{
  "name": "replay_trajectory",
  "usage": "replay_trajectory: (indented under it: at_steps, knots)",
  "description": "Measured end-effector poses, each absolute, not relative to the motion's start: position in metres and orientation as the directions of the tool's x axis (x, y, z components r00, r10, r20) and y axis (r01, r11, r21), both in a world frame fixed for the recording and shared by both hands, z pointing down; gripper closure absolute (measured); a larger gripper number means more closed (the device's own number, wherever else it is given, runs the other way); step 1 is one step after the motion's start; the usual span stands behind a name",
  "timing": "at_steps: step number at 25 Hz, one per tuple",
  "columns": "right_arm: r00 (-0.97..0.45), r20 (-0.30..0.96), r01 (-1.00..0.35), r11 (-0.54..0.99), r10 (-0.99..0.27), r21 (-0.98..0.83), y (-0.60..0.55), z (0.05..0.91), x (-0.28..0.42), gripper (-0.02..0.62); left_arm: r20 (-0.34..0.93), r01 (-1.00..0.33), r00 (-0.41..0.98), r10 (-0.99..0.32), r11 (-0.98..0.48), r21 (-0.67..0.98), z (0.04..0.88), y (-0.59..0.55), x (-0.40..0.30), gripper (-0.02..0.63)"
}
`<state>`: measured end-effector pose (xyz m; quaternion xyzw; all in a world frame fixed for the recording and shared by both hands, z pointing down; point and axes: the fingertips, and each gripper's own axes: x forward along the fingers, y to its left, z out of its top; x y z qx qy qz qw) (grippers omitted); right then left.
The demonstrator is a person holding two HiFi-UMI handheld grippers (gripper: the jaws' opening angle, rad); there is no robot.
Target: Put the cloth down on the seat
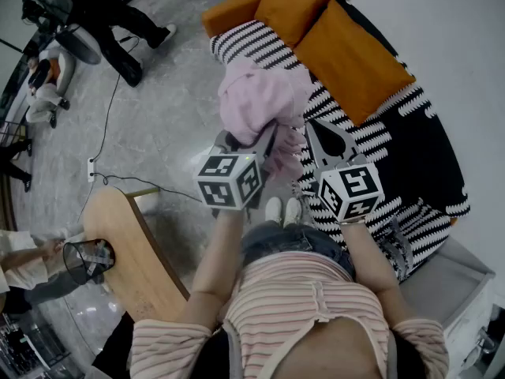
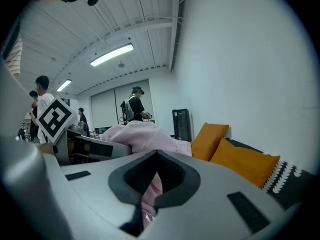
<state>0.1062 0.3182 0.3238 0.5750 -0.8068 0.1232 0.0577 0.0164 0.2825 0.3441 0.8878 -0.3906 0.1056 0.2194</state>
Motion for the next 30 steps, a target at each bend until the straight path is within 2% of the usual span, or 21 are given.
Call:
replay_trajectory:
  at_steps: [22,30]
  knots:
    - [-0.41,0.238,-0.909,0.374,-0.88,-0.182,0.329,0.333,0.115,0.588,0.376,-0.779,0.627,-0.682,-0.548,0.305,0.345,0.292,0.021,0.39]
    - [-0.4,0.249,-0.912,0.358,-0.882,-0.2,0.323,0.343,0.148,0.588,0.371,-0.809,0.587,-0.72,-0.507,0.297,0.345,0.284,0.027,0.39]
